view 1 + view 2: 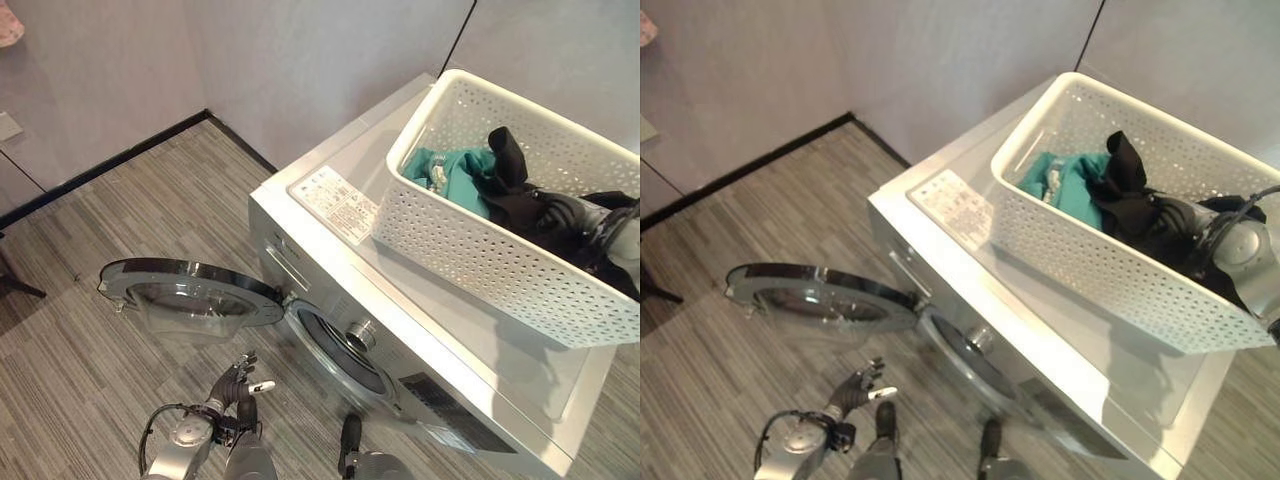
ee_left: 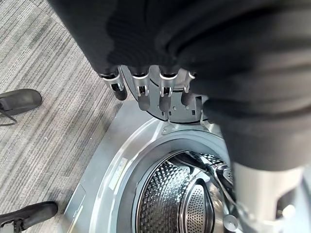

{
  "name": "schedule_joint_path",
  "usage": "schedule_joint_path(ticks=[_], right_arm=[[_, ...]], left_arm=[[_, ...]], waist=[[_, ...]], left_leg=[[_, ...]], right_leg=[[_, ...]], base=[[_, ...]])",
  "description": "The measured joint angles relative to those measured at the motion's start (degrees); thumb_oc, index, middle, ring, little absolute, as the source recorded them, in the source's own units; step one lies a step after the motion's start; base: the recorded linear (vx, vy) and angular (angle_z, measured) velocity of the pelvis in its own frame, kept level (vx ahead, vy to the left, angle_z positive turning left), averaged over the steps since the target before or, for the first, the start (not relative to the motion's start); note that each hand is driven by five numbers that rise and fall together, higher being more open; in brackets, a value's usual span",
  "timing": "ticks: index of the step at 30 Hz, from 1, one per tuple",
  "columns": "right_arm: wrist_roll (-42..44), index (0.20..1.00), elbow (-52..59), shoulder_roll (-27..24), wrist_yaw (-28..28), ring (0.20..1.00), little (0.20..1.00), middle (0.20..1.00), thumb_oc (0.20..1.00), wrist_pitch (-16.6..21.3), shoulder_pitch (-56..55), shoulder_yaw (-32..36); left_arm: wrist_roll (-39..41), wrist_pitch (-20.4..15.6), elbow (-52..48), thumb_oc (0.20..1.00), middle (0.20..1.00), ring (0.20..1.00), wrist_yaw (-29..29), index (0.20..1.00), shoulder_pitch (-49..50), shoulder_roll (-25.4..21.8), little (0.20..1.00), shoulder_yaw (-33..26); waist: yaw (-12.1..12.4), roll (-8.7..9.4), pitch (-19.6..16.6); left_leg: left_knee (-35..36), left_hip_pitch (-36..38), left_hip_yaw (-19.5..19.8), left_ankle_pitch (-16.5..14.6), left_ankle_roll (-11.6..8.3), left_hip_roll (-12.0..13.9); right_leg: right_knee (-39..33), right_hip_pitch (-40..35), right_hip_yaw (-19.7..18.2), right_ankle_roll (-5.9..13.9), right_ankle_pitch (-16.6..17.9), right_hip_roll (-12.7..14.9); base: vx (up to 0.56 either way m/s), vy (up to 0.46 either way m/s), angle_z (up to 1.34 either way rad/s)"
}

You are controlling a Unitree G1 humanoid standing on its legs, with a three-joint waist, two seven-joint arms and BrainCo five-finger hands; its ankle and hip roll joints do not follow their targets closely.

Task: Grab the laundry basket,head to the washer,open it,put in the laundry and shut it.

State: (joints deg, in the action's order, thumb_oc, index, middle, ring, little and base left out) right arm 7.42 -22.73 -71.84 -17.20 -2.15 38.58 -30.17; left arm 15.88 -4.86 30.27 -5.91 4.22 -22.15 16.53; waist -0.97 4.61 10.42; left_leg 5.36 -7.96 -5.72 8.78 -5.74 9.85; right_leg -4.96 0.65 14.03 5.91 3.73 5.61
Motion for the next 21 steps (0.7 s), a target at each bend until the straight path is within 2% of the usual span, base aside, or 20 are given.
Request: schedule_joint_path(ticks=[7, 12, 13, 16, 21], right_arm=[[5.3, 0.2, -3.1, -0.2, 5.8, 0.2, 0.2, 0.2, 0.2, 1.2, -0.7, 6.6], [6.5, 0.2, -5.2, -0.7, 11.7, 0.2, 0.2, 0.2, 0.2, 1.3, 7.8, 8.2], [6.6, 0.2, -5.4, -0.8, 14.3, 0.2, 0.2, 0.2, 0.2, 1.5, 11.7, 8.5], [6.3, 0.2, -5.4, -1.0, 16.5, 0.2, 0.2, 0.2, 0.2, 1.3, 17.4, 7.8], [4.6, 0.2, -4.8, -0.9, 21.0, 0.2, 0.2, 0.2, 0.2, 1.4, 24.0, 6.9]], left_arm=[[0.0, 0.0, 0.1, 1.0, 1.0, 1.0, 0.0, 1.0, 0.3, 0.0, 1.0, -0.1], [0.1, 0.0, 0.4, 1.0, 1.0, 1.0, 0.5, 1.0, 0.1, 0.1, 1.0, -0.7], [1.2, 0.1, 0.5, 1.0, 1.0, 1.0, 0.7, 1.0, -0.2, 0.0, 1.0, -0.7], [1.7, 0.1, 0.6, 1.0, 1.0, 1.0, 0.9, 1.0, -0.9, 0.1, 1.0, -1.2], [1.8, 0.1, 0.8, 1.0, 1.0, 1.0, 1.3, 1.0, -1.1, 0.1, 1.0, -2.7]], waist=[[-0.3, -0.01, -0.2], [-1.4, 0.3, -0.5], [-1.7, 0.42, -0.6], [-1.7, 0.65, -0.8], [-1.4, 2.2, -2.5]], left_leg=[[0.0, 0.8, -0.5, -0.1, 0.18, 0.0], [0.0, 1.6, -1.1, -0.2, 0.27, 0.0], [0.0, 2.2, -1.2, -0.2, 0.33, 0.0], [0.0, 2.7, -1.3, -0.3, 0.42, 0.1], [0.0, 3.1, -1.3, -0.4, 0.47, 0.1]], right_leg=[[0.0, -0.6, -0.5, -0.02, 0.1, 0.1], [0.0, -1.0, -1.1, 0.0, 0.2, 0.1], [0.0, -1.5, -1.2, 0.01, 0.2, 0.1], [0.0, -2.0, -1.3, 0.0, 0.2, 0.1], [0.0, -2.4, -1.3, -0.01, 0.1, 0.1]], base=[[0.01, 0.003, -0.03], [0.02, 0.003, -0.05], [0.03, 0.008, -0.04], [0.01, 0.001, -0.01], [0.0, 0.0, 0.0]])
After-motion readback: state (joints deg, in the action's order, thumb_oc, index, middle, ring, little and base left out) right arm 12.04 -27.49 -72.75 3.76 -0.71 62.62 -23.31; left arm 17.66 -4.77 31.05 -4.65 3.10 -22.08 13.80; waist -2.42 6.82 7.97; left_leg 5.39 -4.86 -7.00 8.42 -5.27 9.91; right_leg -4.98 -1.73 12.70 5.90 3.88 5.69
